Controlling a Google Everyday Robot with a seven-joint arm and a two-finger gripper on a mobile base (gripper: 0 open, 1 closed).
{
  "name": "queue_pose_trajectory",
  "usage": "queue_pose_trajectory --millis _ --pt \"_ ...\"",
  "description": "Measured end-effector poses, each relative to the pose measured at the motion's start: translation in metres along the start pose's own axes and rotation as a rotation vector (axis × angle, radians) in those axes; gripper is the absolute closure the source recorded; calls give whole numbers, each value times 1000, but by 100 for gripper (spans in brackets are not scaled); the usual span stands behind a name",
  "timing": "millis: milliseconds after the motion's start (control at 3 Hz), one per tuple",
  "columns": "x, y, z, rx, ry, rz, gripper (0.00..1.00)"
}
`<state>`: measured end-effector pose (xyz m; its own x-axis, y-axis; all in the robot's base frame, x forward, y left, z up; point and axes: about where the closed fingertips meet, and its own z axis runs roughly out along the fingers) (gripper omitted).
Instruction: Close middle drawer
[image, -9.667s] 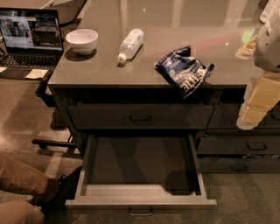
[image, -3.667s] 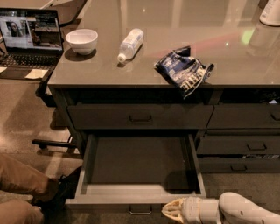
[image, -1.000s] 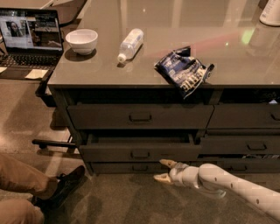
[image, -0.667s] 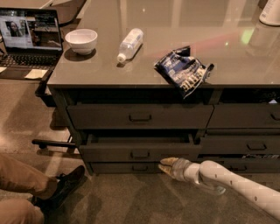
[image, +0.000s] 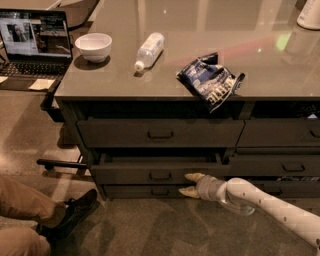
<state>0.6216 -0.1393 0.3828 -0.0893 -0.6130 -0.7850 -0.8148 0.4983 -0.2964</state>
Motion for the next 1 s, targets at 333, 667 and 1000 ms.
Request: queue_pose_trajectory --millis 333,667,1000 --pt "0 1 1 1 -3 0 17" --pt "-2 1 2 1 -15 1 0" --pt "-2 3 1 1 -15 1 0"
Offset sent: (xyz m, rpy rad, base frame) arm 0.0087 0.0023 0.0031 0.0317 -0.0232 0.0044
